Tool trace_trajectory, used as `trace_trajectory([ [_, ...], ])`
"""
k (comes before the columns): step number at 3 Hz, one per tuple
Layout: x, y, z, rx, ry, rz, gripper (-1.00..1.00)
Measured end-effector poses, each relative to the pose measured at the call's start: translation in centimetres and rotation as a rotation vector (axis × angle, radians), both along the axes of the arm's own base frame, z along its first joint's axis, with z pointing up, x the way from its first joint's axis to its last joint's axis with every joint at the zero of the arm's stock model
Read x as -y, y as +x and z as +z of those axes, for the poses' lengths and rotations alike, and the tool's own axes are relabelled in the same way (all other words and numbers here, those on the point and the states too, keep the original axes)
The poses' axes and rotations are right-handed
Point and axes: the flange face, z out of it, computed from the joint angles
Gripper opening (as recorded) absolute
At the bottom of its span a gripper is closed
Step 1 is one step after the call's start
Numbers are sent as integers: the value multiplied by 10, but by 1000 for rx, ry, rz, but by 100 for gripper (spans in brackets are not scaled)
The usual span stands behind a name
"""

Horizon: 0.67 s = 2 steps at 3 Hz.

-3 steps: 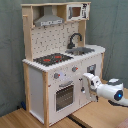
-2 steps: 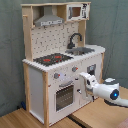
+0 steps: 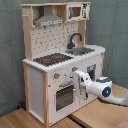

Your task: Play with the kitchen

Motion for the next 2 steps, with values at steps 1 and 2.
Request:
trace_trajectory([
  [1,-8,19,-3,-7,27,-8,100],
  [2,-8,20,-3,-7,27,-8,-100],
])
